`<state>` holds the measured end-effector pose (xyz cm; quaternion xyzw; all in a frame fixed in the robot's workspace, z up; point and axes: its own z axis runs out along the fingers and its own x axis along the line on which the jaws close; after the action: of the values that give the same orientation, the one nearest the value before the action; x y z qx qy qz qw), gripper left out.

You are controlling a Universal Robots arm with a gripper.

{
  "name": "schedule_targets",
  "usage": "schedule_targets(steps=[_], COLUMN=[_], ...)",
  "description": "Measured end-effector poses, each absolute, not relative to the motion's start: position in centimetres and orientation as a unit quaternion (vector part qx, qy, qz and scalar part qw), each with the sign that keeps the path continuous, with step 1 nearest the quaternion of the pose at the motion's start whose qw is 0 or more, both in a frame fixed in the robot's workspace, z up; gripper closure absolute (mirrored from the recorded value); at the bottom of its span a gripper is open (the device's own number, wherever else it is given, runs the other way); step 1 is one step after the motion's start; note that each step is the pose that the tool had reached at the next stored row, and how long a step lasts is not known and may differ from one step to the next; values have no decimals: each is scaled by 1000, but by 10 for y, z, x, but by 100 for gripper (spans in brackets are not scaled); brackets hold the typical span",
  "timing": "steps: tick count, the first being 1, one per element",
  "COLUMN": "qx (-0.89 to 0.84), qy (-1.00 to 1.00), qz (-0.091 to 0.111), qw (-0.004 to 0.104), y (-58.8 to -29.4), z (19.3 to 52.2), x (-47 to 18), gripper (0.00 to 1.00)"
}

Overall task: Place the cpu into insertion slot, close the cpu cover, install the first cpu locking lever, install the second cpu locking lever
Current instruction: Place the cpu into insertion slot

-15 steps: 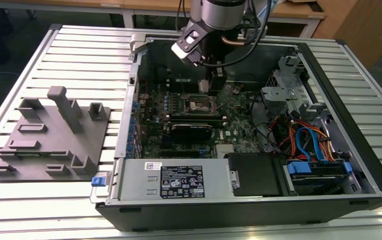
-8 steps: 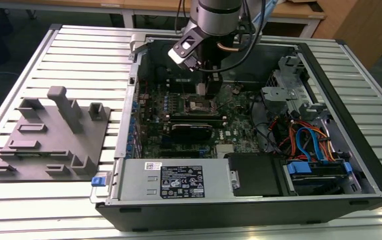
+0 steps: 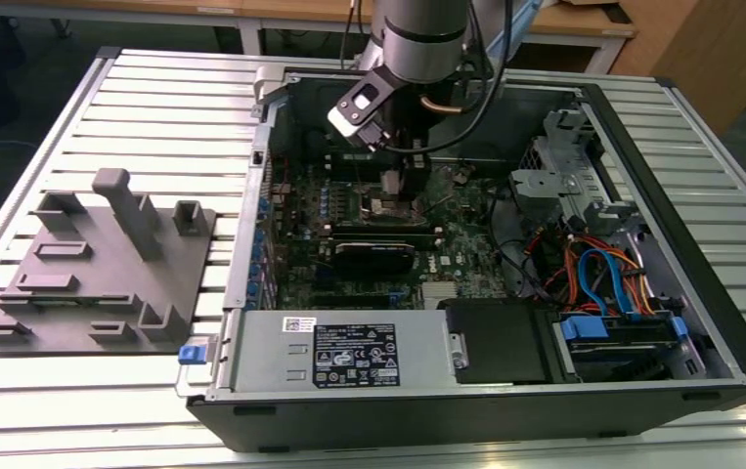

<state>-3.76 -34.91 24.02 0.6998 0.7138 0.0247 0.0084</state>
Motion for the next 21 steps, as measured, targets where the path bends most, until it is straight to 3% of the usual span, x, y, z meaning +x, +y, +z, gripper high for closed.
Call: schedule_targets(steps=[21], qx=[700], qy=[714], qz=[25], qw=[8], y=[-349], z=[237], x=[-38], gripper=[46])
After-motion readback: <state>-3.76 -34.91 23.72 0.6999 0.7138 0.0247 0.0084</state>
